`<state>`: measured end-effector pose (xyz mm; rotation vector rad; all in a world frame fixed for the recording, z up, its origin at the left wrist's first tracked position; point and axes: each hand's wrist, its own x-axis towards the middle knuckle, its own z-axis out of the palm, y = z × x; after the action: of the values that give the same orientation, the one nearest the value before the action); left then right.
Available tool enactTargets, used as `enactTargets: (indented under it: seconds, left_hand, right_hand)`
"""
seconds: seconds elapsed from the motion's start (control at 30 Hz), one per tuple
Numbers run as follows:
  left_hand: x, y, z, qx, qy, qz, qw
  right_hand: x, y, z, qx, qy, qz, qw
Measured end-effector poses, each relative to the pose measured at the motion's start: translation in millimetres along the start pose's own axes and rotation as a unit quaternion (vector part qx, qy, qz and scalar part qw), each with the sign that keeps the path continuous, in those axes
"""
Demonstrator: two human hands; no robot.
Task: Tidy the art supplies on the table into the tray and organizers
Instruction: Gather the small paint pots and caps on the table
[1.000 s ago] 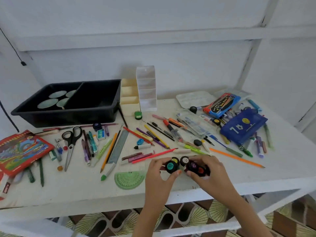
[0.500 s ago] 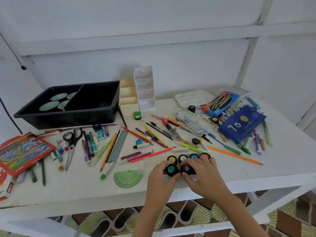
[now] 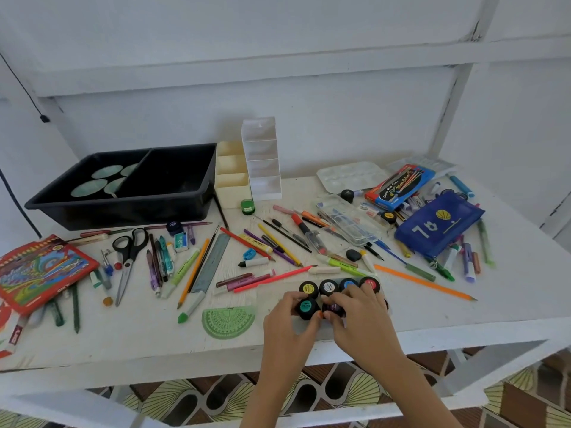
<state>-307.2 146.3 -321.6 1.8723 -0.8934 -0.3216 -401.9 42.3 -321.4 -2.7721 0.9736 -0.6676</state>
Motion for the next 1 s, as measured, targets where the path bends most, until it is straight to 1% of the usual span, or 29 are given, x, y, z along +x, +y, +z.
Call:
enactTargets:
  seconds: [0.13, 0.2, 0.27, 0.3, 0.37, 0.43, 0.5, 0.6, 0.77, 0.83, 0.9, 0.93, 0.97, 1.0]
  left_hand:
    - [-1, -2, 2, 0.01, 0.021, 0.025, 0.999]
    - [0, -2, 4, 0.017, 0.023, 0.03, 0.999]
    - [0, -3, 6, 0.02, 0.027, 0.026, 0.999]
    - [0, -2, 6, 0.02, 0.031, 0.022, 0.999]
    - [1, -2, 7, 0.025, 0.038, 0.011, 0.999]
    - [2, 0, 7, 0.031, 0.035, -0.002, 0.999]
    - [6, 1, 7, 0.06, 0.03, 0.006, 0.998]
    - [11, 2, 6, 0.098, -0.006, 0.021, 0.995]
    - [11, 0, -6, 0.036, -0.038, 0.012, 0.999]
    - [7, -3, -5, 0.032, -0.014, 0.013, 0.999]
    - [5, -3, 0, 0.032, 0.06, 0.025, 0.997]
    - [6, -2, 2, 0.045, 0.096, 0.044, 0.993]
    - [8, 0, 4, 0.069, 0.113, 0.067, 0.989]
    - [10, 1, 6, 0.101, 0.101, 0.095, 0.985]
  right_hand:
    - [-2, 7, -4, 0.05, 0.035, 0.004, 0.998]
    - [1, 15, -8, 0.078, 0.068, 0.03, 0.994]
    - [5, 23, -11, 0.087, 0.075, 0.049, 0.992]
    - [7, 25, -11, 0.083, 0.064, 0.049, 0.993]
    - [8, 25, -6, 0.054, 0.013, 0.032, 0.998]
    - [5, 24, 3, -0.014, -0.048, 0.006, 0.999]
    - [3, 23, 6, -0.058, -0.094, 0.005, 0.994]
    - [4, 23, 6, -0.071, -0.11, 0.017, 0.991]
    - [7, 22, 2, -0.072, -0.115, 0.017, 0.991]
    - [8, 20, 1, -0.08, -0.119, 0.021, 0.989]
    - [8, 19, 3, -0.089, -0.119, 0.027, 0.988]
    - [9, 18, 4, -0.093, -0.122, 0.03, 0.988]
    - [9, 18, 5, -0.094, -0.129, 0.036, 0.987]
    - [9, 18, 6, -0.096, -0.135, 0.042, 0.985]
